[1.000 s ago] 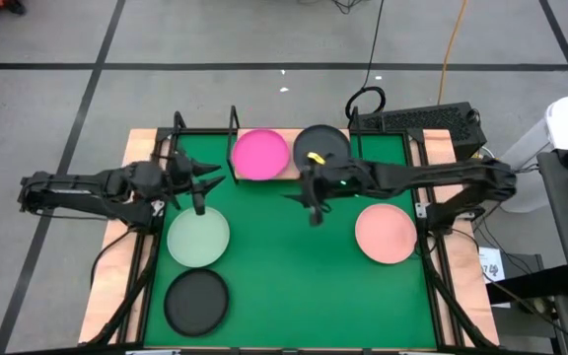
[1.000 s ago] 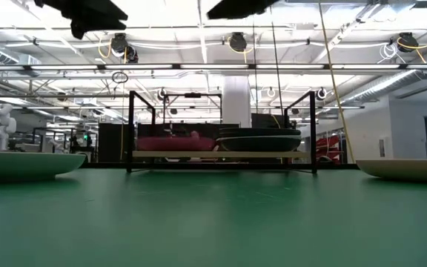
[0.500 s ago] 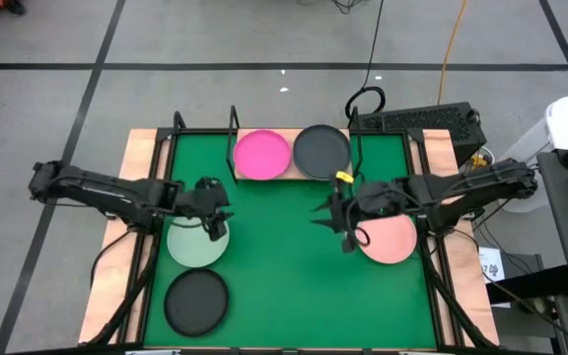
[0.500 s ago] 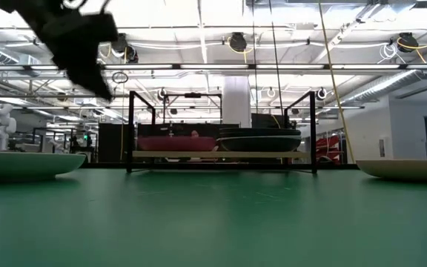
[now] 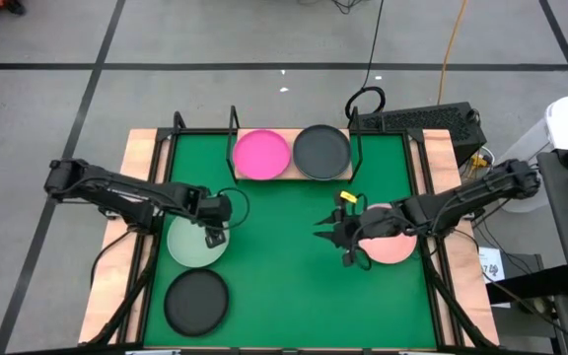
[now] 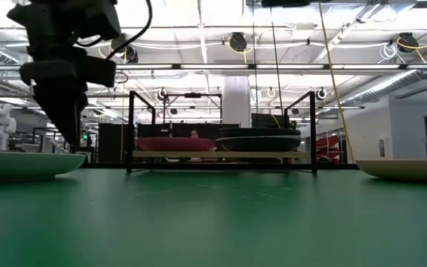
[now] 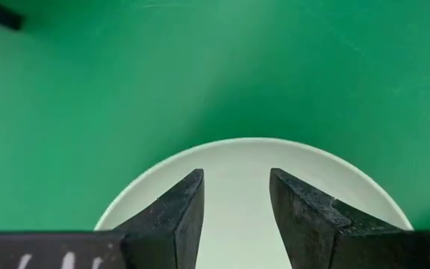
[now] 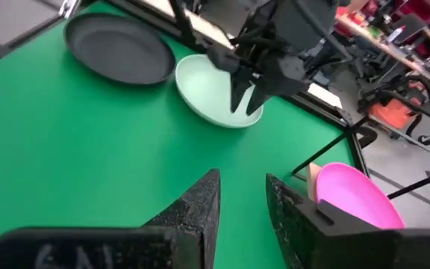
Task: Place and stack plates onto a shelf
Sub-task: Stack the green plate on top of the pink plate on the shelf
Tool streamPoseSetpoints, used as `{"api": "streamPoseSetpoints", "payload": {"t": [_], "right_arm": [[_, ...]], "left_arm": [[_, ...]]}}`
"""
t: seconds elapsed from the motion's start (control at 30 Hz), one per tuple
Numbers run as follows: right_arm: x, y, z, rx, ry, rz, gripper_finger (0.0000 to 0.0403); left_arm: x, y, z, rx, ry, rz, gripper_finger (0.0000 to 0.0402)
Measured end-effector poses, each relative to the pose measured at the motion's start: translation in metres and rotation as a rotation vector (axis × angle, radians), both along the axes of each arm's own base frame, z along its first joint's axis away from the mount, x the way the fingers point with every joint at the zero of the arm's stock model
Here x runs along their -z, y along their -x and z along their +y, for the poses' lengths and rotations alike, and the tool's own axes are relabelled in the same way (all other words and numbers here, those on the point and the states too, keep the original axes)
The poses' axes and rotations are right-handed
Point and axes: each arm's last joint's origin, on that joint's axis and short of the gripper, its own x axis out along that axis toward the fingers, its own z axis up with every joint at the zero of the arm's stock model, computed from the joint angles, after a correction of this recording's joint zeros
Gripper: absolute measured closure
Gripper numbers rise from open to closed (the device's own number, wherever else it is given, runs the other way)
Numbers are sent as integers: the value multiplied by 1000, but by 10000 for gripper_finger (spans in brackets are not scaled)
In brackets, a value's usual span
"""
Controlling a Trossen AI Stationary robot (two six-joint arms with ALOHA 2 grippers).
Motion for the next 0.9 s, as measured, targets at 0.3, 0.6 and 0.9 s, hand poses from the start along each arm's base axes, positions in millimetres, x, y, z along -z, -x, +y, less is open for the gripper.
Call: {"api": "streamPoseSetpoints", "payload": {"t": [0.3, 0.6, 0.9], "right_arm": [[4, 29, -9, 2, -54, -168, 312], [7, 50, -16, -3, -77, -257, 312], [9, 51, -16, -4, -78, -256, 312]], "left_arm": [[-1, -17, 12, 203, -70, 165, 244], [12, -20, 37, 317, -39, 294, 244], [25, -23, 57, 363, -8, 330, 244]]}}
